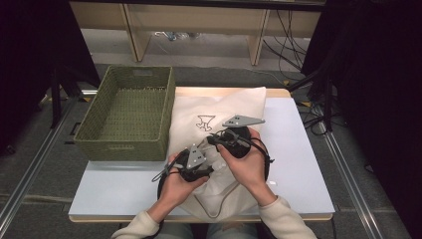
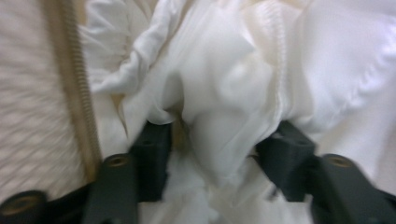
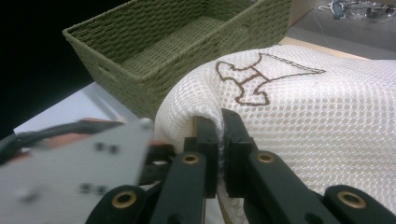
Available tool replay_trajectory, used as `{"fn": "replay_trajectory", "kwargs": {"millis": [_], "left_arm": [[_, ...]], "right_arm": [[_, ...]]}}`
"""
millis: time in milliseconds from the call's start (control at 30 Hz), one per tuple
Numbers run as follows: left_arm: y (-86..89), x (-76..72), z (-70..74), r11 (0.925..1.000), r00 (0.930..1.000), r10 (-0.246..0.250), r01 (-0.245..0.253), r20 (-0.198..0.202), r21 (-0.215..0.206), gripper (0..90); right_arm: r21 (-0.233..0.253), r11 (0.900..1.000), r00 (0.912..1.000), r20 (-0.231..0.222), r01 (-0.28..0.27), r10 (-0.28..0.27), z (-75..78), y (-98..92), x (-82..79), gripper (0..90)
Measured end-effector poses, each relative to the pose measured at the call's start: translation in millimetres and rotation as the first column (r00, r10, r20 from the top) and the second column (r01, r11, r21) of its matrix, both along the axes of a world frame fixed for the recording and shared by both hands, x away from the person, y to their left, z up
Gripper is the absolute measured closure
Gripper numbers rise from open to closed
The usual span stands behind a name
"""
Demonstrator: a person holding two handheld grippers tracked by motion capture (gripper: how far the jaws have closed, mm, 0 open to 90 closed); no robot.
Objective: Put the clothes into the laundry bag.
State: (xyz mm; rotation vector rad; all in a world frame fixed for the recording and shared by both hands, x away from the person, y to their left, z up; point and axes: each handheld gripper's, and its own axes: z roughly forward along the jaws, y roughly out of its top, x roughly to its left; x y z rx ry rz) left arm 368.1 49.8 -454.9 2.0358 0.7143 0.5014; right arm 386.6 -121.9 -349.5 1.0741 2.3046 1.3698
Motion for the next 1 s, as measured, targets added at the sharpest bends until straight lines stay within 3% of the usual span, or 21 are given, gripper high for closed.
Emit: {"fn": "replay_trajectory", "kwargs": {"millis": [33, 167, 267, 300, 367, 400, 467, 533, 600, 800, 867, 900, 933, 1000], "left_arm": [[2.3, -4.5, 3.8, 0.9996, 1.0000, 0.009, -0.009, -0.001, -0.025, 39.2], [17.6, -19.4, 21.1, 0.9987, 1.0000, -0.009, 0.009, -0.002, -0.051, 32.3], [29.2, -28.7, 29.1, 0.9992, 0.9997, -0.003, 0.004, 0.026, -0.040, 30.5], [32.3, -31.5, 29.5, 0.9992, 0.9998, 0.003, -0.002, 0.019, -0.040, 29.8], [39.4, -33.3, 28.3, 0.9999, 0.9996, -0.015, 0.015, 0.025, 0.007, 28.5], [40.0, -34.7, 24.4, 1.0000, 1.0000, -0.003, 0.003, 0.008, -0.002, 28.0], [44.5, -33.6, 17.7, 0.9988, 0.9997, -0.019, 0.020, -0.016, 0.045, 27.2], [45.1, -32.1, 8.4, 0.9971, 0.9982, -0.017, 0.021, -0.058, 0.073, 26.5], [43.2, -29.5, -1.1, 0.9959, 0.9974, -0.015, 0.021, -0.070, 0.089, 27.8], [29.5, -20.7, -23.8, 0.9810, 0.9950, -0.029, 0.046, -0.095, 0.188, 44.2], [23.7, -17.3, -30.7, 0.9793, 0.9949, -0.025, 0.044, -0.098, 0.198, 48.7], [21.2, -15.2, -33.7, 0.9761, 0.9955, -0.021, 0.040, -0.092, 0.214, 50.7], [18.5, -14.3, -36.6, 0.9812, 0.9946, -0.007, 0.027, -0.104, 0.191, 52.7], [15.0, -11.9, -37.5, 0.9843, 0.9939, 0.001, 0.019, -0.110, 0.175, 58.2]], "right_arm": [[0.000, 1.000, 1.0000, 0.000, 0.000, 0.000, 0.1, -0.1, 0.0, 88.0], [0.000, 1.000, 1.0000, 0.002, -0.003, 0.003, -0.3, -0.2, 0.7, 88.0], [-0.003, 1.000, 1.0000, 0.002, -0.001, 0.001, 0.0, -0.4, 0.4, 88.0], [-0.004, 1.000, 1.0000, 0.003, 0.000, 0.000, -0.1, -0.4, 0.6, 88.0], [-0.012, 1.000, 0.9999, 0.012, -0.006, 0.006, -0.3, -0.8, 1.2, 88.0], [-0.010, 1.000, 0.9998, 0.017, -0.010, 0.010, -0.4, -0.7, 1.3, 88.0], [-0.006, 1.000, 1.0000, 0.001, 0.000, 0.000, 0.2, -0.3, 0.2, 88.0], [-0.009, 1.000, 1.0000, 0.001, 0.002, -0.002, -0.2, -0.2, 0.4, 88.0], [-0.012, 1.000, 1.0000, 0.006, -0.001, 0.001, -0.3, -0.2, 0.8, 88.0], [-0.012, 1.000, 1.0000, -0.005, -0.007, 0.007, -1.1, 1.1, 0.6, 87.9], [-0.022, 1.000, 1.0000, 0.000, -0.006, 0.006, -1.9, 1.5, 0.9, 87.9], [-0.006, 1.000, 0.9998, -0.018, 0.000, 0.000, -2.5, 2.7, -0.2, 87.9], [-0.025, 1.000, 0.9999, 0.009, -0.004, 0.004, -3.1, 2.9, 0.6, 87.9], [-0.030, 0.999, 0.9999, 0.004, -0.015, 0.015, -3.1, 3.1, 0.7, 87.9]]}}
